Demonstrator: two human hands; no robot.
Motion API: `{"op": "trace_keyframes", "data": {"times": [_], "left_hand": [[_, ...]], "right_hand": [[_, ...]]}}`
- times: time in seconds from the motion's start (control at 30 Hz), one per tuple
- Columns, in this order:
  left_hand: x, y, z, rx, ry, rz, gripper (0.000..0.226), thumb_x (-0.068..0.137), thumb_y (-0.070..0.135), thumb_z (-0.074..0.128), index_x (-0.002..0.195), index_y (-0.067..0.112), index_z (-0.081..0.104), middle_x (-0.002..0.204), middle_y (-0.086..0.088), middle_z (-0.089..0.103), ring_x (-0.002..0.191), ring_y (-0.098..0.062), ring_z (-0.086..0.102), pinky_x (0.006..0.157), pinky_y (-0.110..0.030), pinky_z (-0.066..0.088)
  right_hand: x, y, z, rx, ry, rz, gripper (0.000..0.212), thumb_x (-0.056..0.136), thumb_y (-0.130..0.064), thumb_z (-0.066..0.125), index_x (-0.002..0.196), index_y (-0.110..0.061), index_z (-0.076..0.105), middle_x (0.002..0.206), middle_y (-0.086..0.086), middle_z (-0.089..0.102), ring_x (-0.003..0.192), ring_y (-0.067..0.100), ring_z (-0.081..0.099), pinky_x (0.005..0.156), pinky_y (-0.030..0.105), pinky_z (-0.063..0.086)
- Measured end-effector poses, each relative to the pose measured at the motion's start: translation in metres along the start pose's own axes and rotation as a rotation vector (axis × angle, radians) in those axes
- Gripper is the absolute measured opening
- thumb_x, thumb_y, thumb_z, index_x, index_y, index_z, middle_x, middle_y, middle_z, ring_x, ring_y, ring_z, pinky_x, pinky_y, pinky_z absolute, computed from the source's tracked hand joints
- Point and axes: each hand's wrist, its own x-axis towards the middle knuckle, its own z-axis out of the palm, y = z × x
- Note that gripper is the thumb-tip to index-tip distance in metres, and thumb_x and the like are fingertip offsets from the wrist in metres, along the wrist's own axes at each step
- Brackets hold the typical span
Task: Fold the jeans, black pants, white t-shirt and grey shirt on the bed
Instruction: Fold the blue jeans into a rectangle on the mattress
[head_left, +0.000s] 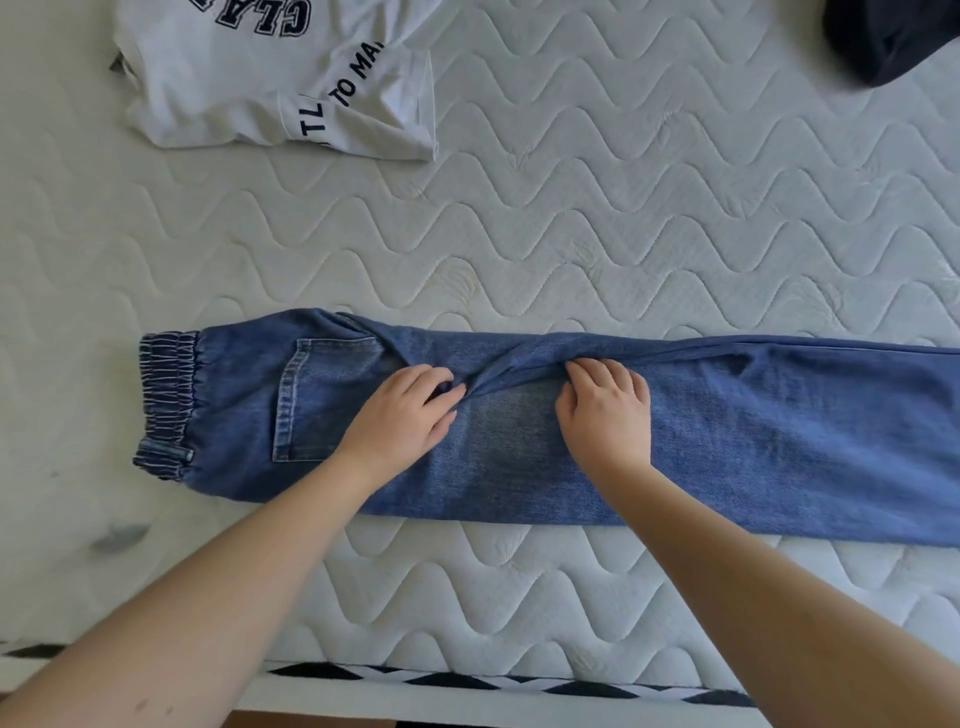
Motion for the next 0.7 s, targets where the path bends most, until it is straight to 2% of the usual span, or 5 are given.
{"op": "trace_keyframes", "data": {"times": [0.13,0.27,0.37,0.47,0.7], "left_hand": [[0.014,0.000,-0.007,-0.081,-0.015,0.001,0.017,0.090,0.017,0.065,0.098,0.004,0.073,0.101,-0.009,0.065,0.091,-0.027,0.063,0.074,-0.041,0.055],[0.048,-0.004,-0.012,-0.126,-0.079,-0.028,0.017,0.088,0.018,0.070,0.082,0.002,0.067,0.082,-0.010,0.062,0.076,-0.030,0.060,0.064,-0.042,0.053],[0.064,-0.005,-0.004,0.013,-0.097,-0.021,0.037,0.082,0.027,0.075,0.111,0.006,0.065,0.110,-0.012,0.063,0.100,-0.033,0.060,0.087,-0.044,0.049],[0.060,-0.005,0.012,0.084,-0.187,-0.040,0.058,0.099,0.040,0.045,0.149,0.012,0.036,0.155,-0.007,0.034,0.142,-0.027,0.033,0.117,-0.045,0.024],[0.041,-0.006,0.038,0.234,-0.249,-0.041,0.056,0.100,0.050,0.020,0.154,0.039,0.006,0.164,-0.001,0.008,0.150,-0.024,0.009,0.108,-0.072,0.009]], "right_hand": [[0.006,-0.002,0.001,0.075,-0.029,0.271,0.034,0.095,-0.027,0.049,0.124,-0.016,0.062,0.130,0.004,0.056,0.128,0.026,0.041,0.112,0.040,0.020],[0.004,0.008,0.001,0.165,-0.057,0.259,0.038,0.095,-0.027,0.050,0.131,-0.017,0.055,0.138,0.003,0.049,0.135,0.023,0.035,0.114,0.037,0.019],[0.000,0.020,0.000,0.178,-0.138,0.207,0.049,0.097,-0.031,0.049,0.144,-0.019,0.043,0.153,0.005,0.034,0.146,0.022,0.019,0.120,0.037,0.010],[0.001,0.035,-0.002,0.170,-0.199,0.214,0.053,0.100,-0.037,0.044,0.150,-0.024,0.032,0.162,0.004,0.016,0.150,0.019,0.005,0.121,0.035,0.003],[0.020,0.029,-0.018,0.269,0.178,0.383,0.027,0.095,-0.017,0.049,0.119,-0.010,0.059,0.125,0.012,0.054,0.121,0.032,0.043,0.106,0.043,0.027]]}}
